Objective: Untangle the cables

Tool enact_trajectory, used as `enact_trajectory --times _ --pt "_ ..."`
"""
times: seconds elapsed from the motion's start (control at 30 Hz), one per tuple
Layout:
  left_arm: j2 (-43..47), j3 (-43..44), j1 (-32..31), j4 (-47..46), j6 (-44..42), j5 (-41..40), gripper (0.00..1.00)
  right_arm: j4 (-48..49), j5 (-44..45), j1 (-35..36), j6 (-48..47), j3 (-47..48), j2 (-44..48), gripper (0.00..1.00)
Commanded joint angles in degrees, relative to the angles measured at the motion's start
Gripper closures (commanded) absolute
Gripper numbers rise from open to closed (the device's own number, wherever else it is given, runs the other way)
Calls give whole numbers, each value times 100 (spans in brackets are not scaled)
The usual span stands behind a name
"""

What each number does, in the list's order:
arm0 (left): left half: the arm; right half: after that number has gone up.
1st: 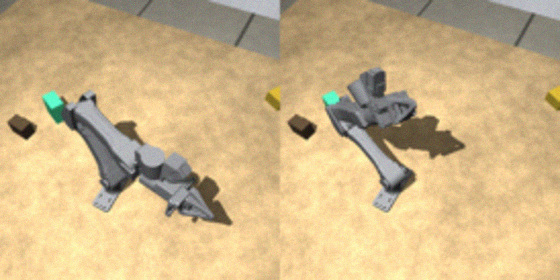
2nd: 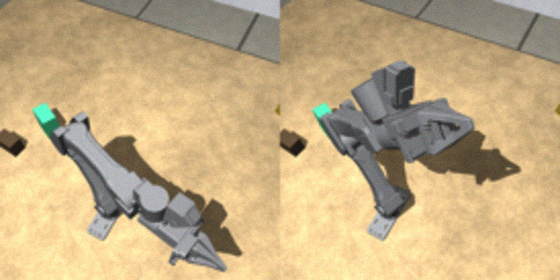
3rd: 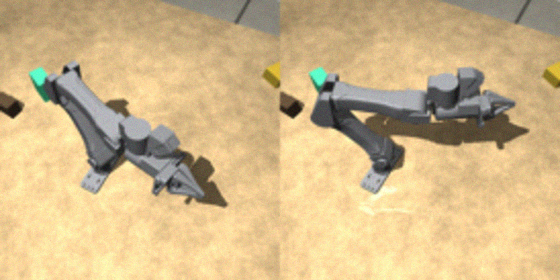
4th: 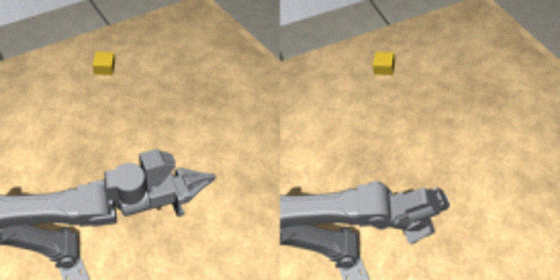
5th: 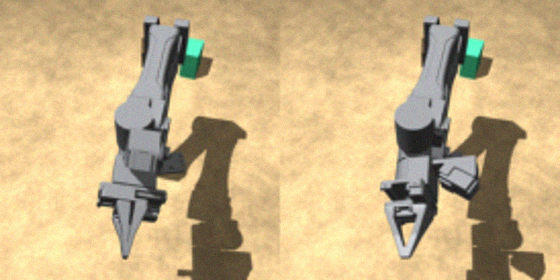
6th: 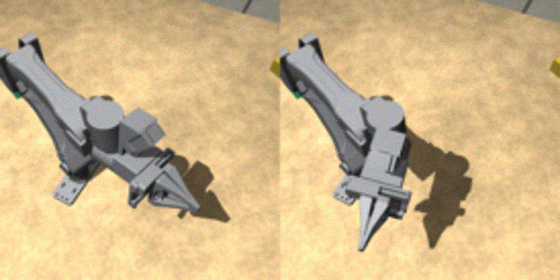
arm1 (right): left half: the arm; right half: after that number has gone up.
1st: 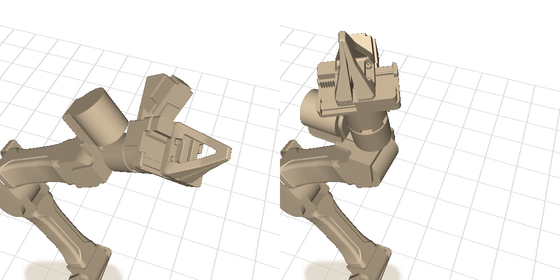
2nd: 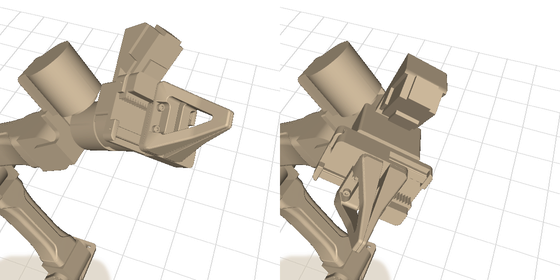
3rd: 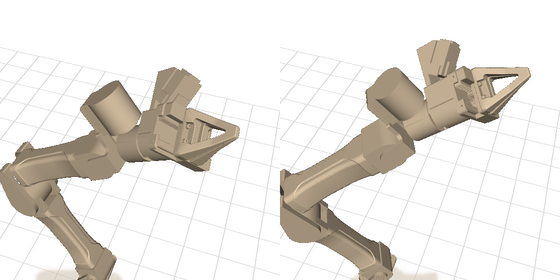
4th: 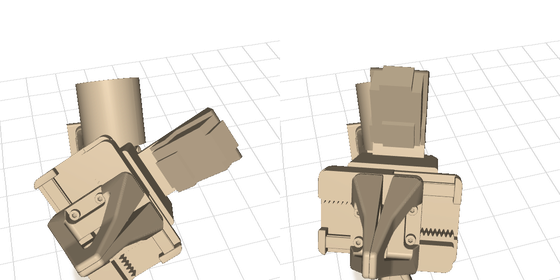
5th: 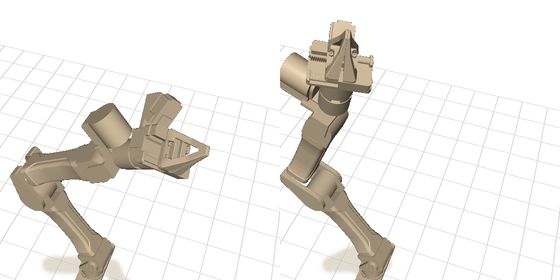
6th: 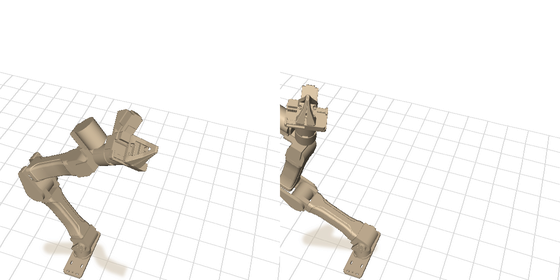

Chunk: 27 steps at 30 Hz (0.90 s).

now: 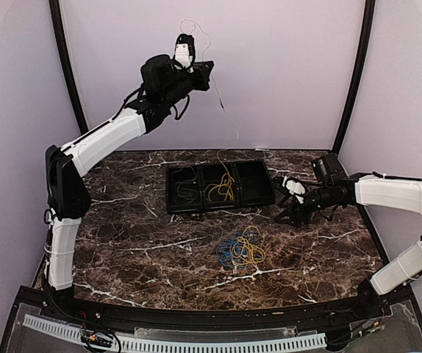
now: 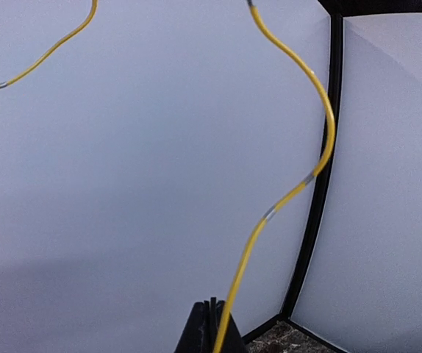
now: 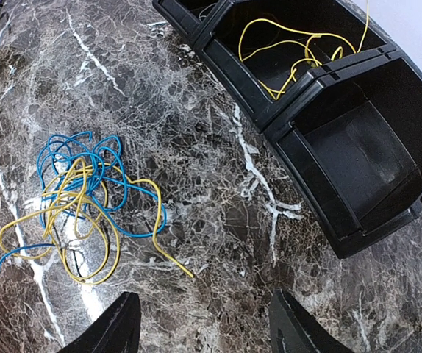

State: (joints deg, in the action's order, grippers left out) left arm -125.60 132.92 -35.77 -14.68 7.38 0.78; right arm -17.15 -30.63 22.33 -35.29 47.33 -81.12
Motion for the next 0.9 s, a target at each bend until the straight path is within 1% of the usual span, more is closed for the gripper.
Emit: enact_trajectory --times 0.0,0.03,0.2,0.3,0.33,0.43,0.57,0.63,0.73,0.77,0.87 --pt "233 -1020 20 -21 222 444 100 -8 -49 -27 -49 85 -28 38" --pt "331 -1197 14 -131 261 473 100 -8 -44 -27 -59 84 -22 38" --pt "873 -2704 -101 -654 348 535 100 -17 -48 -28 -81 83 -41 38" --pt "1157 -3399 -176 -837 390 486 100 -40 -64 -29 -97 100 -88 38" --pt "1305 -3717 -200 -886 399 432 100 -54 -68 -31 -105 107 -104 38" --pt "1620 -4257 -214 -911 340 259 100 -73 -91 -33 -102 121 -129 38" --pt "2146 -4953 -213 -815 -11 -293 100 -80 -96 -27 -101 126 -147 38" --pt "2409 -5132 -211 -817 -243 -745 100 -87 -103 -27 -94 134 -166 38" --pt "2667 -5162 -211 -705 -497 -1096 100 -100 -101 -27 -97 151 -173 38" --pt "2670 -5050 -198 -634 -570 -1189 100 -104 -101 -28 -85 156 -168 38" --pt "2441 -4634 -198 71 -687 -1429 100 -110 -96 -27 -84 147 -124 38"
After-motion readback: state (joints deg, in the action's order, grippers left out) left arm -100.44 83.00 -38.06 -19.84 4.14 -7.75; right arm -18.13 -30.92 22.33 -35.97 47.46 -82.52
